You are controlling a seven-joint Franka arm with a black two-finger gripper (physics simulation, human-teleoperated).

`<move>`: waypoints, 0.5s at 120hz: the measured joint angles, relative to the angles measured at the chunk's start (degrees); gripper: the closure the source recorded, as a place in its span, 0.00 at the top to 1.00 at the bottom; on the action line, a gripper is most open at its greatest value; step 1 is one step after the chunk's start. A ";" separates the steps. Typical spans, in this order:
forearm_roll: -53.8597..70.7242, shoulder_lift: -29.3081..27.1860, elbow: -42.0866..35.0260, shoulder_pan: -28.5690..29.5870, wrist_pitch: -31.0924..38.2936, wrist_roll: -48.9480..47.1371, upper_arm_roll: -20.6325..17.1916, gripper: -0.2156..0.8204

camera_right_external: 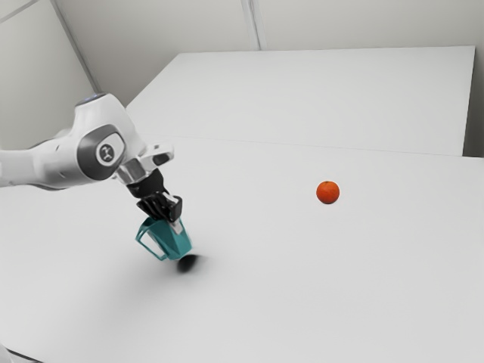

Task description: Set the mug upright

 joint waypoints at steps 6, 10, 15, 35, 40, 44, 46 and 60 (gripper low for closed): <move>1.96 0.05 0.02 -0.42 0.65 -1.35 -0.11 0.04; 3.23 0.08 0.03 -0.86 1.31 -2.19 -0.20 0.04; 4.57 0.09 -0.02 -1.31 2.23 -3.18 -0.25 0.04; 7.47 0.25 -0.53 -2.26 5.53 -6.61 -0.30 0.04; 7.46 0.78 -0.72 -2.28 6.27 -7.36 -0.27 0.04; 7.26 1.36 -0.87 -2.30 6.84 -7.91 -0.29 0.04; 7.17 1.58 -0.93 -2.32 7.12 -8.18 -0.29 0.04; 6.38 3.38 -1.10 -2.24 8.74 -9.84 -0.26 0.04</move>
